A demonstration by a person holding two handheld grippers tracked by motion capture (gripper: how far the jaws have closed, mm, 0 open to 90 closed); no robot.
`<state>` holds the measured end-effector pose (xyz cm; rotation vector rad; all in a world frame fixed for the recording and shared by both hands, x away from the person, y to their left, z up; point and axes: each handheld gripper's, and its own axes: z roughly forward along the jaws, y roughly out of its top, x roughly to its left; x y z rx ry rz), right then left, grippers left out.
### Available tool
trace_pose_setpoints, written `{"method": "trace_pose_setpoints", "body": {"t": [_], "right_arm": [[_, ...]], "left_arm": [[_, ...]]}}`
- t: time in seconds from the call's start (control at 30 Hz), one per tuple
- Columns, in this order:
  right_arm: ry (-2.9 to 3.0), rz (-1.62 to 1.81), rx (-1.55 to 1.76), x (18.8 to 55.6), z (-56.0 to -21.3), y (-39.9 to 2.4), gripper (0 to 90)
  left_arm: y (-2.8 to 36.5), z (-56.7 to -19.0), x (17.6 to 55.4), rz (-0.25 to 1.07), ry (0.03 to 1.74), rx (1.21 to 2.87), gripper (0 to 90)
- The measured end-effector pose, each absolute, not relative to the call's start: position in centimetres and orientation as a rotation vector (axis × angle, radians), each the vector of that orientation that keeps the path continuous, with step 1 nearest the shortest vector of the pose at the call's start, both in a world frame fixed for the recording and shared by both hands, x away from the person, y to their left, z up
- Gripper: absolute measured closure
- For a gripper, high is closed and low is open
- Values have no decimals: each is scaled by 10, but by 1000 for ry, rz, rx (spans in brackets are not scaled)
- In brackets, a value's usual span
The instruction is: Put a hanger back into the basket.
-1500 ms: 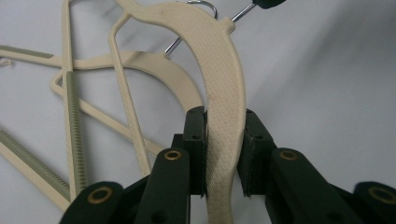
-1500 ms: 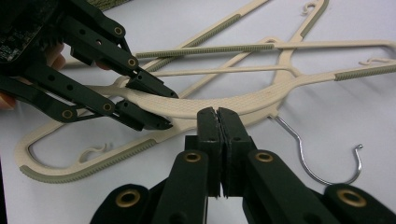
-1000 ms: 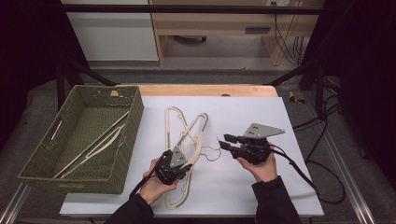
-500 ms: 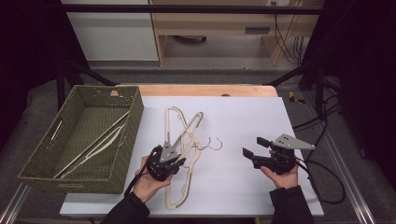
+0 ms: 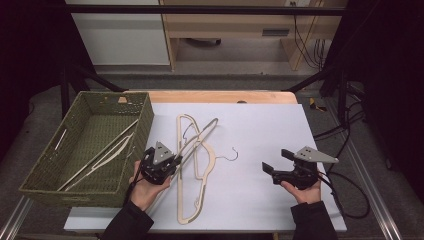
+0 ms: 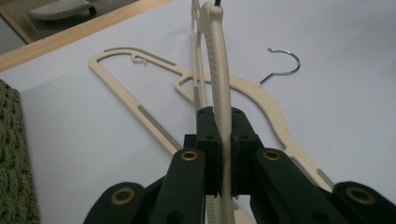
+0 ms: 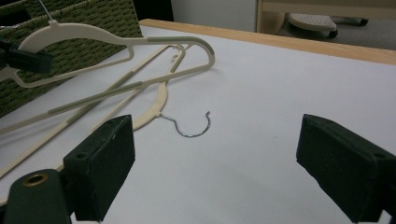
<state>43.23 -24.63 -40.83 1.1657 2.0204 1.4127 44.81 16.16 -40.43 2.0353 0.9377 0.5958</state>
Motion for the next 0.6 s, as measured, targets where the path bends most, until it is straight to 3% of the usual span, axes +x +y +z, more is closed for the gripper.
{"method": "trace_pose_setpoints", "body": {"t": [0.2, 0.6], "right_arm": [[2004, 1435, 1168, 431, -407, -249, 99], [1977, 1451, 1168, 430, -403, -253, 53]], "left_arm": [[166, -387, 438, 594, 895, 1979, 853], [182, -316, 409, 633, 723, 1903, 852]]}}
